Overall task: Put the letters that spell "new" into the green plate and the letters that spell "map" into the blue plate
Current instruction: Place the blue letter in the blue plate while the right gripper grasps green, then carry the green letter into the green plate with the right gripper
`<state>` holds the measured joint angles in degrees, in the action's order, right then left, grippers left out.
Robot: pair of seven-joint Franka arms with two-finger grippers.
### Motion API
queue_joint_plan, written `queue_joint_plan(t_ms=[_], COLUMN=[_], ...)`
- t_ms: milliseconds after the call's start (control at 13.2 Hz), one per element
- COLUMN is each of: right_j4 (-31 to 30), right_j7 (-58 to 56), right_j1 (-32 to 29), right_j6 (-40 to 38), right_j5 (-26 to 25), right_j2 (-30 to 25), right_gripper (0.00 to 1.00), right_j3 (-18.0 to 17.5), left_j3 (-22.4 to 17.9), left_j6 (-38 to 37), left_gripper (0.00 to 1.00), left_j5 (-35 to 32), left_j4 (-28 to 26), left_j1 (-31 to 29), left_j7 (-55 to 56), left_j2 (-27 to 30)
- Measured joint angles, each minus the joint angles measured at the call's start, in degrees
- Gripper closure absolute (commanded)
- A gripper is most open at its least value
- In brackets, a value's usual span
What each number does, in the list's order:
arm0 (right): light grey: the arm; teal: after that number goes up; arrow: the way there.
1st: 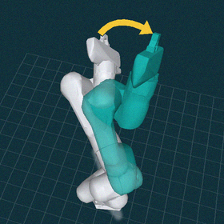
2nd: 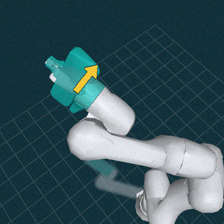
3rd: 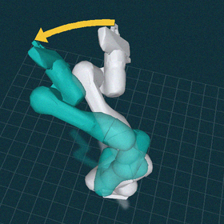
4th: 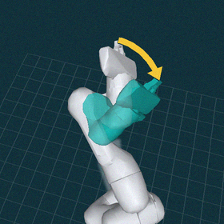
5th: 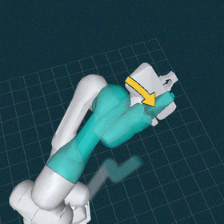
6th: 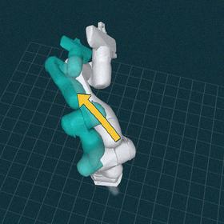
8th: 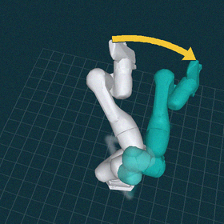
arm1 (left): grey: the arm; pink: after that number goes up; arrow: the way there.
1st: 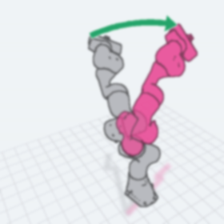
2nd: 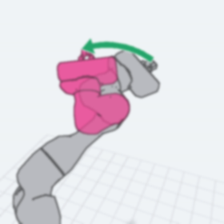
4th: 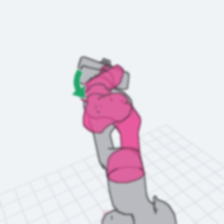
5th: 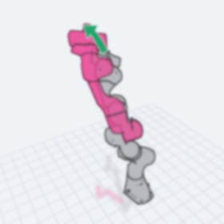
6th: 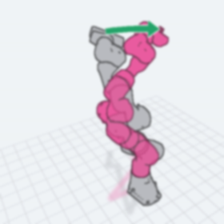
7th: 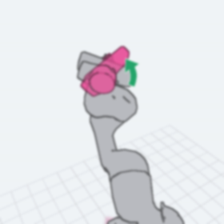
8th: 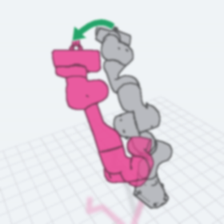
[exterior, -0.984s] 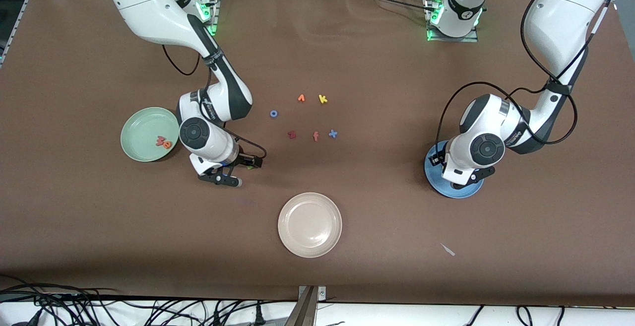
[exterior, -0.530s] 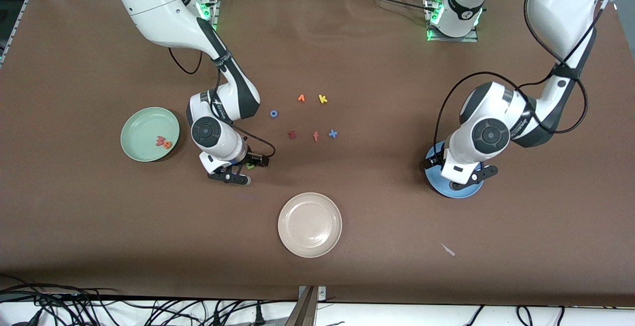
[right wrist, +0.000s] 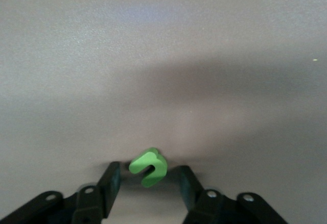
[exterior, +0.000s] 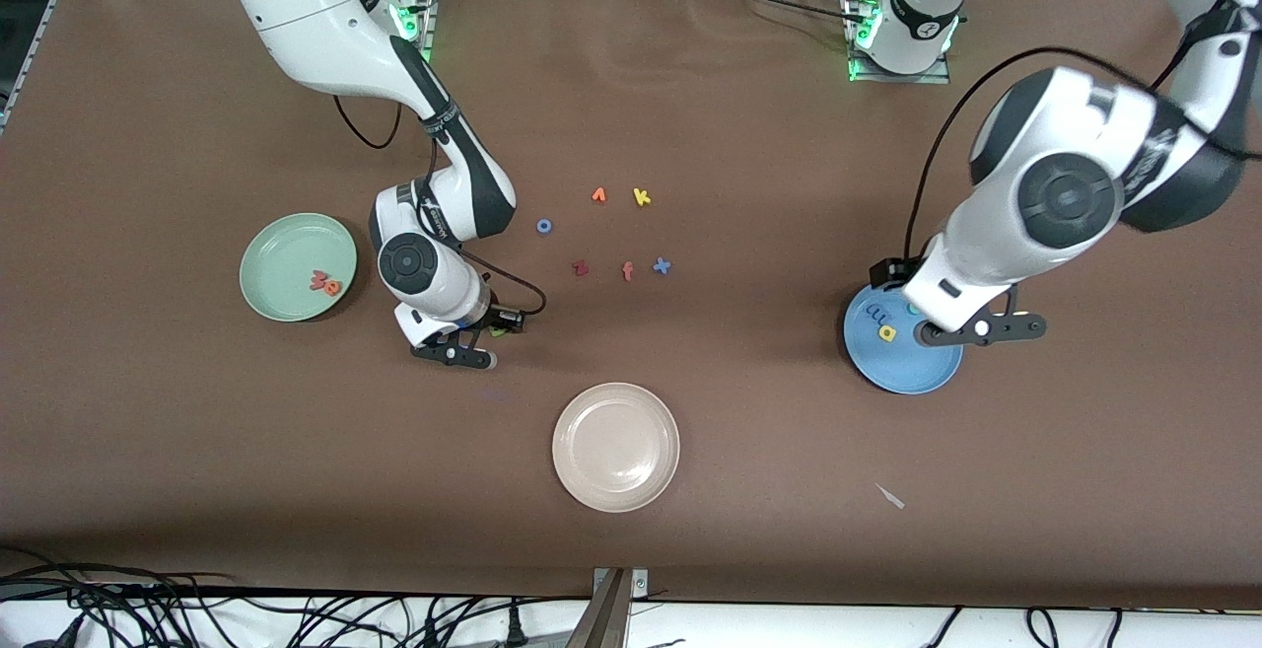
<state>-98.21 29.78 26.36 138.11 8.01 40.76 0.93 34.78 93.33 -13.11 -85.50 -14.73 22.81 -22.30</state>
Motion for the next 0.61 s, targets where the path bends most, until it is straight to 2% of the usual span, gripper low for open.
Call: queue_joint_plan(t_ms=[151, 379, 454, 606], right_j4=[0.13, 0.21, 0.21, 0.25], right_j7=[0.00, 0.06, 0.08, 0.08], right_j1=[0.01, 0.01, 0.01, -0.01], right_j6=[-0.02, -0.05, -0.07, -0.08], right_j5=[0.00, 0.01, 0.01, 0.01], right_j2=[0.00, -0.21, -0.23, -0.23], right_gripper=[0.72, 0.80, 0.80, 0.83], right_j3=[-0.02, -0.05, -0.05, -0.04], left_j3=[-6.83, -20.68, -22.91, -24.82], left_j6=[-0.41, -0.64, -0.81, -1.06], left_gripper=[0.00, 0.00, 0.00, 0.00], left_j5=[3.82, 9.30, 10.08, 10.14], left_j4=[-0.22, -0.49, -0.92, -2.79], left_j1=[0.49, 7.86, 9.47, 12.13], left_j7=[-10.49, -15.23, -15.56, -15.62], left_j2=[4.60, 11.24, 13.45, 17.99])
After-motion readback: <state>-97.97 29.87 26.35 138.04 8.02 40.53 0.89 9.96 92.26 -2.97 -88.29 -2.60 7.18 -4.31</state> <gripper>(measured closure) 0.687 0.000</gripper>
